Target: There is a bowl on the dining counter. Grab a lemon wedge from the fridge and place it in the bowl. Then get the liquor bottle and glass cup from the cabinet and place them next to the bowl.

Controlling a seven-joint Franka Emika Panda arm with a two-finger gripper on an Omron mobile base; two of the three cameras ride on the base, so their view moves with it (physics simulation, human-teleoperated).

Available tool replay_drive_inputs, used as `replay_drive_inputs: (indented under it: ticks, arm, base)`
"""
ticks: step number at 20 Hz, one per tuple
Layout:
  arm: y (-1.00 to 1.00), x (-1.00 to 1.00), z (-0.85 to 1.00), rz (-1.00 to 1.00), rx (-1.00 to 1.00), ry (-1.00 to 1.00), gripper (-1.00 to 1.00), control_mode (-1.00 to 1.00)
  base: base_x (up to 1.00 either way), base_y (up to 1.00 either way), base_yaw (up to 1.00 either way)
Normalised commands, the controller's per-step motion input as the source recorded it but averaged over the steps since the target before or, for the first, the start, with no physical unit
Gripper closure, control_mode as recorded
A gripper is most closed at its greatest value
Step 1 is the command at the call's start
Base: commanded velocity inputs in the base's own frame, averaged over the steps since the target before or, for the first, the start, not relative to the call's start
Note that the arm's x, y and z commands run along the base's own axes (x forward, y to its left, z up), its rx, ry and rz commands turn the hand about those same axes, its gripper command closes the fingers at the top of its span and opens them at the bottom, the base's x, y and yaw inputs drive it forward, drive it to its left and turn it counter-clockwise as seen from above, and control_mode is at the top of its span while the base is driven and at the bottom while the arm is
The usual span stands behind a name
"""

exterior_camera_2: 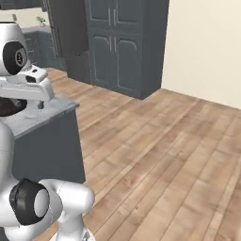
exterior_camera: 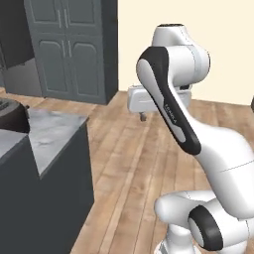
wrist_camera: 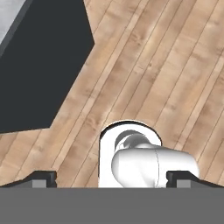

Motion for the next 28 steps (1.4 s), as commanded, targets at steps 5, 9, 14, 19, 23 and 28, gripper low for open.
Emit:
replay_drive_inputs:
  ticks: [5,9,14,19,23,28]
  arm:
    - [0.0,0.0,0.0,0.0,0.0,0.0,-1.0,1.0]
    - [0.0,0.0,0.0,0.0,0.0,0.0,-1.0,1.0]
    - [0.0,0.0,0.0,0.0,0.0,0.0,-1.0,1.0]
    - [0.0,0.0,0.0,0.0,0.0,0.0,-1.0,1.0]
    - [0.0,0.0,0.0,0.0,0.0,0.0,-1.0,1.0]
    - [0.0,0.0,0.0,0.0,0.0,0.0,-1.0,1.0]
  base:
    - [0.82,-0.84,0.47]
    - [0.78,-0.91,0.45]
    - [0.73,-0.99,0.4]
    - [0.69,-1.0,0.38]
    - [0.69,-1.0,0.39]
    - [0.69,-1.0,0.39]
